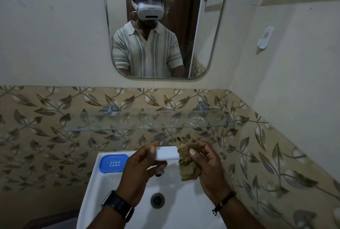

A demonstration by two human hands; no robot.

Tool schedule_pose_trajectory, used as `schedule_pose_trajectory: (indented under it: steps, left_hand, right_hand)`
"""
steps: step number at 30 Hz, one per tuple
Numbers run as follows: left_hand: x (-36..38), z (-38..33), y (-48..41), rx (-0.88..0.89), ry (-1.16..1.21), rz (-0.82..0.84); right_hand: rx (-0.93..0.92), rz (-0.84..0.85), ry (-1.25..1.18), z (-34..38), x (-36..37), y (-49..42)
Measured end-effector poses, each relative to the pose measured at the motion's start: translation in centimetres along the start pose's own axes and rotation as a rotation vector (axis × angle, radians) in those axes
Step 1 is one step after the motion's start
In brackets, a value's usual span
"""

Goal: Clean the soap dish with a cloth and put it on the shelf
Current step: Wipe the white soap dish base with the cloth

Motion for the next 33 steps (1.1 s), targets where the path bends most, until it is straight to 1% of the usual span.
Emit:
schedule_pose_trajectory:
  steps: [4,7,9,13,16,19,22,26,29,33]
  left_hand:
    - [-0.3,0.6,0.0,-0.111,0.182,-0.093]
    - [-0.7,0.5,0.1,-0.154,0.253,-0.111]
    - [-0.9,0.5,0.2,-0.157,0.269,-0.111]
    - [-1.4,0.6,0.3,-0.125,0.275,-0.096]
    - [-1.7,0.4,0.3,-0.093,0.254,-0.077]
    - [-2.6,0.3,0.3,-0.068,0.286,-0.087]
    - [-3.6,0.2,0.3,-0.068,0.288,-0.094]
    - [-4.3,0.3,0.6,-0.094,0.269,-0.087]
    - [-4.6,0.6,0.9,-0.102,0.255,-0.08]
    - [-4.7,1.1,1.1,-0.112,0.219,-0.054]
  right_hand:
    - [-0.093,-0.001,0.091,0.2,0.1,0.3]
    - [-0.106,-0.027,0.138,0.2,0.0,0.5]
    - [-0.106,-0.072,0.199,0.0,-0.2,0.7]
    - [-0.11,-0.235,0.357,-0.4,-1.0,0.7]
    - [-0.091,-0.297,0.405,-0.9,-1.2,0.9]
    - [-0.056,-0.366,0.401,-1.7,-1.6,1.0]
    - [0.073,-0.452,0.318,-3.3,-2.5,1.0]
    - [0.221,-0.483,0.217,-5.6,-3.3,0.5]
    - [0.264,-0.531,0.211,-6.7,-4.0,0.1]
    - [0.277,-0.587,0.202,-7.3,-5.2,-1.5]
Point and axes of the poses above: each hand's wrist, its own y-axis away from the middle knuckle, its own x-axis out of the palm, z = x × y, the point moved 7 cm from there along -y, towards the middle knuckle, and after that the axes turned 10 degrees about y, right-handed, at the moved point
